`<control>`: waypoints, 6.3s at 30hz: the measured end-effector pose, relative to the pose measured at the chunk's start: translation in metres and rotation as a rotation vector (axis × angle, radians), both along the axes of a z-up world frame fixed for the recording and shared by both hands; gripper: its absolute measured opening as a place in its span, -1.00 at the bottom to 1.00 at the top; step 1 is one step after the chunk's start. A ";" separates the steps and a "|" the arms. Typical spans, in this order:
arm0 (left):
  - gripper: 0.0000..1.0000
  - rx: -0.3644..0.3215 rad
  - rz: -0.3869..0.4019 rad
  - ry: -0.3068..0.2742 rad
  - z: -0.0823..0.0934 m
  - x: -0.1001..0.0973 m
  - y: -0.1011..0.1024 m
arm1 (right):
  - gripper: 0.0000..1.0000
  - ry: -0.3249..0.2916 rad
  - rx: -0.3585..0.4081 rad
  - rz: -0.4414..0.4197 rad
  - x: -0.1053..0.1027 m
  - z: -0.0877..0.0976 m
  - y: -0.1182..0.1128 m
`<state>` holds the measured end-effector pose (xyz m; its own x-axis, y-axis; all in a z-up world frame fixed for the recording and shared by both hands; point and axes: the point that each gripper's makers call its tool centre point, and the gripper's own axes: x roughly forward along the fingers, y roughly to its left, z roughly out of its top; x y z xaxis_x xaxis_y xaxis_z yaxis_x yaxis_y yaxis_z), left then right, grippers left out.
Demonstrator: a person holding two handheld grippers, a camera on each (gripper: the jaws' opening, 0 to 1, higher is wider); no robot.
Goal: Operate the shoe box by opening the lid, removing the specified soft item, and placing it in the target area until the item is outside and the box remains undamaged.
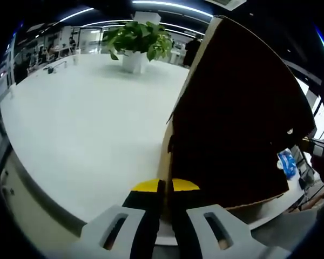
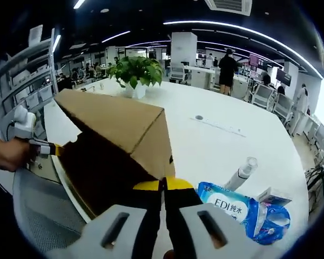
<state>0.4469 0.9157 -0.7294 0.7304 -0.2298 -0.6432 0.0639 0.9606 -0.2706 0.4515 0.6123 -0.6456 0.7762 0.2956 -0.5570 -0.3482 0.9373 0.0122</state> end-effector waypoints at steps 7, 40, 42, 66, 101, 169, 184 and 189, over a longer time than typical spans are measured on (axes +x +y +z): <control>-0.94 -0.015 0.000 0.004 0.000 0.001 0.000 | -0.97 0.017 0.021 -0.009 -0.007 -0.009 0.000; -0.73 -0.105 -0.062 0.024 0.004 -0.004 -0.008 | -1.00 0.122 0.105 -0.063 -0.045 -0.052 0.005; -0.68 -0.109 -0.068 0.025 0.005 -0.004 -0.010 | -0.99 0.124 0.108 -0.063 -0.046 -0.052 0.006; -0.52 0.040 -0.300 -0.064 0.031 -0.025 -0.016 | -0.98 0.141 0.067 -0.029 -0.060 -0.057 0.006; -0.54 0.156 -0.427 -0.041 0.022 -0.051 -0.012 | -0.92 0.191 -0.008 0.085 -0.088 -0.066 0.020; -0.50 0.176 -0.483 -0.085 0.030 -0.026 -0.037 | -0.89 0.148 -0.018 0.146 -0.068 -0.057 0.032; -0.14 0.178 -0.581 -0.116 0.036 -0.030 -0.017 | -0.56 0.143 -0.034 0.160 -0.077 -0.056 0.024; -0.20 0.171 -0.578 -0.075 0.023 -0.034 -0.014 | -0.58 0.164 -0.044 0.160 -0.080 -0.065 0.025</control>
<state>0.4128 0.9021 -0.7067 0.5629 -0.5005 -0.6578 0.6013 0.7940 -0.0897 0.3718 0.6369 -0.7105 0.6195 0.3806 -0.6866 -0.4895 0.8710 0.0412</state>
